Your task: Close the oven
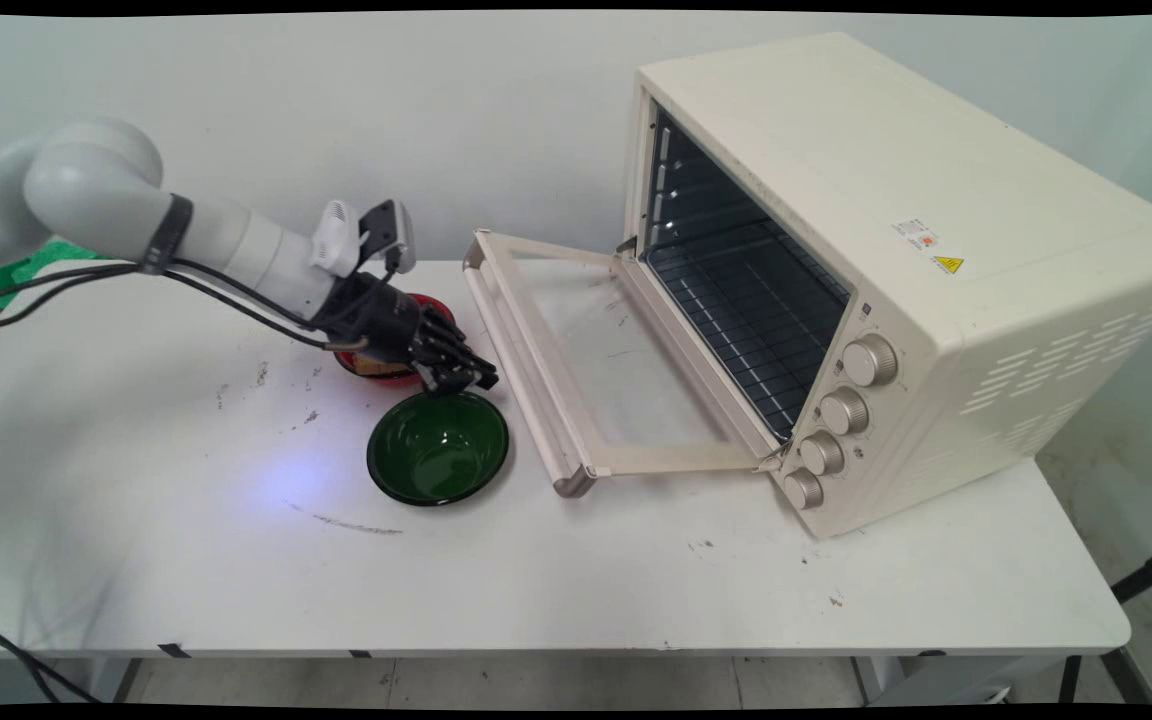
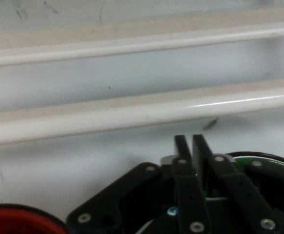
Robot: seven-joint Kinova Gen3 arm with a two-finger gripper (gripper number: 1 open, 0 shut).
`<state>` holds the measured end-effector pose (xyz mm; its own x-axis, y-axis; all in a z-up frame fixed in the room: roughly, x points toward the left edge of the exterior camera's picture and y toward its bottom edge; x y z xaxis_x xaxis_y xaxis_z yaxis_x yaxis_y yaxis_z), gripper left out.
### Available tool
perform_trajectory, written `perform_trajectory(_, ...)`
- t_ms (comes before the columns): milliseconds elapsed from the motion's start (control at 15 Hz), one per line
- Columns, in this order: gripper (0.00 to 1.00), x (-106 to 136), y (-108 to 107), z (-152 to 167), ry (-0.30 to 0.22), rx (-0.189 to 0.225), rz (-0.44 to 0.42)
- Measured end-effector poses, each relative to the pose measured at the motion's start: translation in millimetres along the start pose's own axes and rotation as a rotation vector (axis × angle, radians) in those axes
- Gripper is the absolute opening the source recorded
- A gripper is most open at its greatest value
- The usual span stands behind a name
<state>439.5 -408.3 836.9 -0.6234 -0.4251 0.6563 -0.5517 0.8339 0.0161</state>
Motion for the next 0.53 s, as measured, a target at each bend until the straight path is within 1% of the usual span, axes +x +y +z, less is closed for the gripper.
perform_trajectory(333,0.00,1,-6,13,0.019,0.005,0.002)
perform_trajectory(533,0.00,8,-10,14,0.069,0.002,-0.027)
